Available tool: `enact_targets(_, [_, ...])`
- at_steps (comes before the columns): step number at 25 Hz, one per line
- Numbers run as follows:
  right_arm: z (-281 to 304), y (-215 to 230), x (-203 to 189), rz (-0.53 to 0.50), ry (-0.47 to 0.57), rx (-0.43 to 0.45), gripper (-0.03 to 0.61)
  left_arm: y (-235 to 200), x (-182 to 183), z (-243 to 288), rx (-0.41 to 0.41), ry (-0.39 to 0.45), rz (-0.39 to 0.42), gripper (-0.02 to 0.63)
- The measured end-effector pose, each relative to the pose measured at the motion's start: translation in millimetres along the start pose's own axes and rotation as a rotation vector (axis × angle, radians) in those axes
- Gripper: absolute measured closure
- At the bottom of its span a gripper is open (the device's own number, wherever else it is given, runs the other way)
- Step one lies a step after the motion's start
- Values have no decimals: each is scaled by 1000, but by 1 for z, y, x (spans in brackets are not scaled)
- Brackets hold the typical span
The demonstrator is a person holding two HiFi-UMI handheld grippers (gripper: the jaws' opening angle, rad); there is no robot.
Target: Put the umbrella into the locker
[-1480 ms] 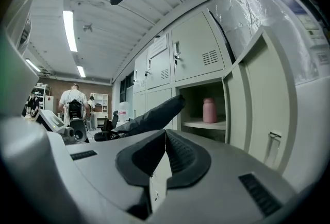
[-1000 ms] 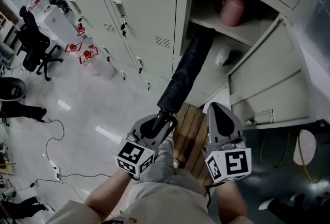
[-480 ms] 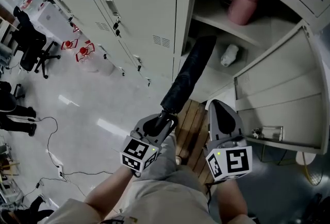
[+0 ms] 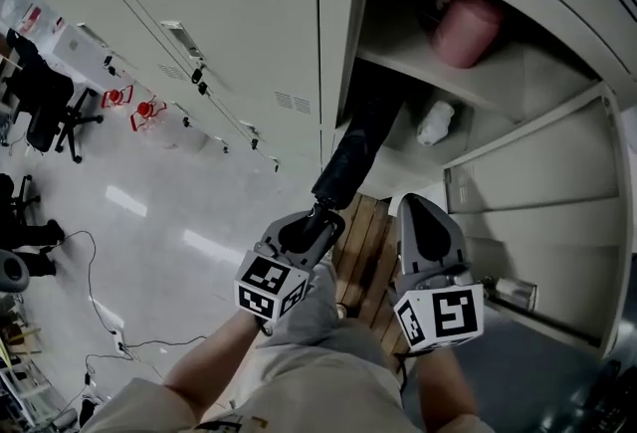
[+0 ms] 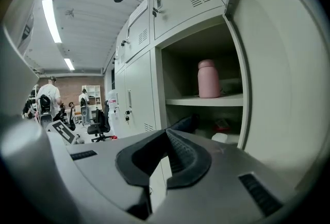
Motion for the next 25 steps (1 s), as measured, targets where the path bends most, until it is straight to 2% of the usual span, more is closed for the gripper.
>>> enact_targets(16, [59, 11, 66, -1, 22, -61, 571, -52, 79, 74, -104, -29, 17, 503])
enact_targets(25, [68, 33, 75, 30, 8, -79, 571, -52, 102, 107, -97, -48, 1, 503])
Point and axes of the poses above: the fingertips, and each gripper's own axes: z forward along the fingers, y to its right, x out of its top, the point moved 5 cm from there along -z, backward along the fingers, and after that the axes turned 12 degrees about z, right-handed, at the moved point
